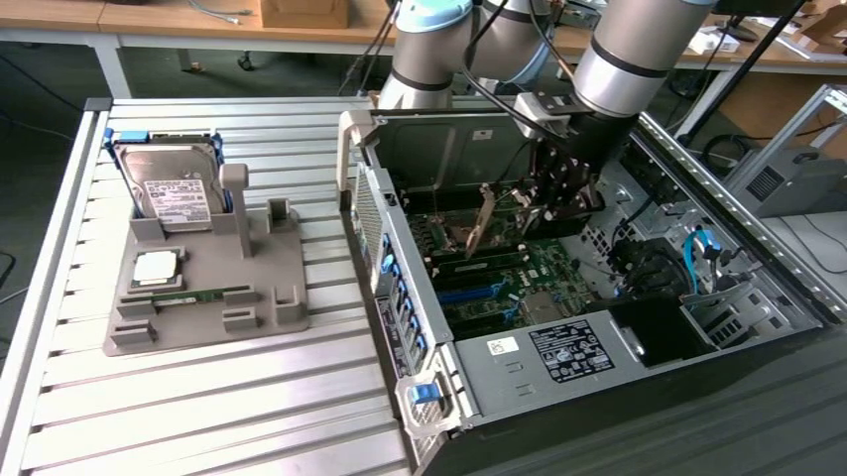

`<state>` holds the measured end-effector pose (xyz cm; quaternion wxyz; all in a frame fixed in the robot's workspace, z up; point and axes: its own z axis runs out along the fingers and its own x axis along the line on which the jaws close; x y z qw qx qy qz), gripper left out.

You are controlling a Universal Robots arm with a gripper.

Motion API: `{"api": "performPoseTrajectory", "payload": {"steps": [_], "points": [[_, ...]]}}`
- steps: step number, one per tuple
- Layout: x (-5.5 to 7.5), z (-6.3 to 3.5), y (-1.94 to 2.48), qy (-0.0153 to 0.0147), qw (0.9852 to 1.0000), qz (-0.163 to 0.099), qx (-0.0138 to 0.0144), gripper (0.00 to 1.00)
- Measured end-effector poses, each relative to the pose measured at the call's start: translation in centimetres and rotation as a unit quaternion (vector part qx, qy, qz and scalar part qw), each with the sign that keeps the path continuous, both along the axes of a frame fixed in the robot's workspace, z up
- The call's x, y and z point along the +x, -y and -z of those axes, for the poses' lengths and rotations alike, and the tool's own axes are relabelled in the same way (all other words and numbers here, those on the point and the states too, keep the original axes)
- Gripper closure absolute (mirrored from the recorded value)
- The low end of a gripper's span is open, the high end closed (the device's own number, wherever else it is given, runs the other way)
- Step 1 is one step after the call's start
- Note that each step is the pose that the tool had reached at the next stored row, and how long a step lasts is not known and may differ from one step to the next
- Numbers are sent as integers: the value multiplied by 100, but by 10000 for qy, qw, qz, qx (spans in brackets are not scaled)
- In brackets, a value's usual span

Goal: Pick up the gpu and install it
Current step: 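Insert the gpu into the slot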

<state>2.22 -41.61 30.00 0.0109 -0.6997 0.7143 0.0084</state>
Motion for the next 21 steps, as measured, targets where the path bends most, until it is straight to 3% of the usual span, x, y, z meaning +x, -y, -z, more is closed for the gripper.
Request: {"api": "performPoseTrajectory", "payload": {"steps": [21], "points": [[-12,44,25,0,10000,-10,0,73]]}}
